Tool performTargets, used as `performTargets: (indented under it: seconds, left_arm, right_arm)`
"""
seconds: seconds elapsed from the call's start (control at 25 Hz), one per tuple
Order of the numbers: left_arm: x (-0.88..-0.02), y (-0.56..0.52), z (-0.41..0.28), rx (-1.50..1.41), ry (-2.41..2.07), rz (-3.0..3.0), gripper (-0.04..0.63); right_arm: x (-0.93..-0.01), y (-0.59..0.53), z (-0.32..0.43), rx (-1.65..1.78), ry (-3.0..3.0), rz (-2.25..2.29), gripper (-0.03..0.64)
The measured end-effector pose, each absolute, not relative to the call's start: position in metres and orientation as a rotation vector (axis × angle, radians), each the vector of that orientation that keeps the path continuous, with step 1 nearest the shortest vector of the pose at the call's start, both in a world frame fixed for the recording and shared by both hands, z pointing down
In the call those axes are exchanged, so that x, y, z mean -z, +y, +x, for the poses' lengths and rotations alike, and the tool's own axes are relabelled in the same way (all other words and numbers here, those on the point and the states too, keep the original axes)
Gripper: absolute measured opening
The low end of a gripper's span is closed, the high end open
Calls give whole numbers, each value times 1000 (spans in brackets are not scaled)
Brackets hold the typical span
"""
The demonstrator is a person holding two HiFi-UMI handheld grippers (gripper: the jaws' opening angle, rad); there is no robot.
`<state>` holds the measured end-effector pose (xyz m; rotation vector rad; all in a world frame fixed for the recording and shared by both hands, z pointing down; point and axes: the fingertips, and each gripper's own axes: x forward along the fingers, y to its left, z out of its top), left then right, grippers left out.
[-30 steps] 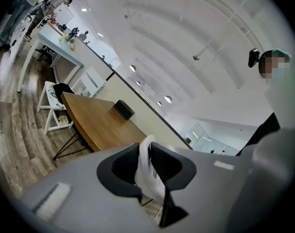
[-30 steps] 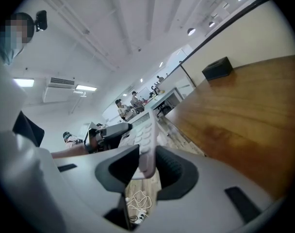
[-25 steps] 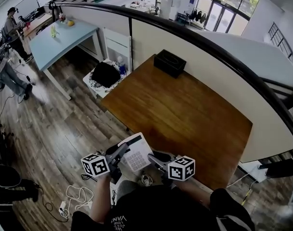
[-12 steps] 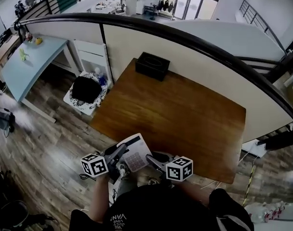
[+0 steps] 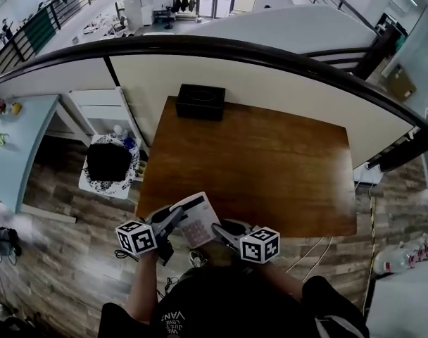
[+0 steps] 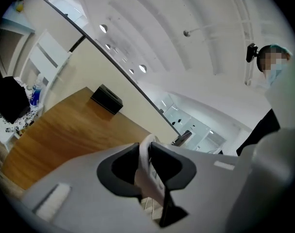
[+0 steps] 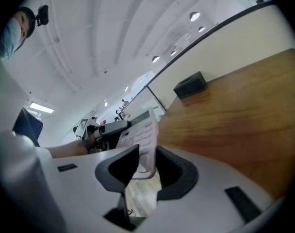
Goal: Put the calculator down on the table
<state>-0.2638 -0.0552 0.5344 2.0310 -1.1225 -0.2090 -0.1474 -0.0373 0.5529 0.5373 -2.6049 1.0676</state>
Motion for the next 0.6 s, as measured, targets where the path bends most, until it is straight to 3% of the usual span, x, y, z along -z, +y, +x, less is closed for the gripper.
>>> performTargets:
  seconds: [0.6]
  left_arm:
    - [-557, -121, -268, 14, -864, 2222, 81]
  right_arm:
    - [-579, -69, -165, -1133, -2535, 889, 103]
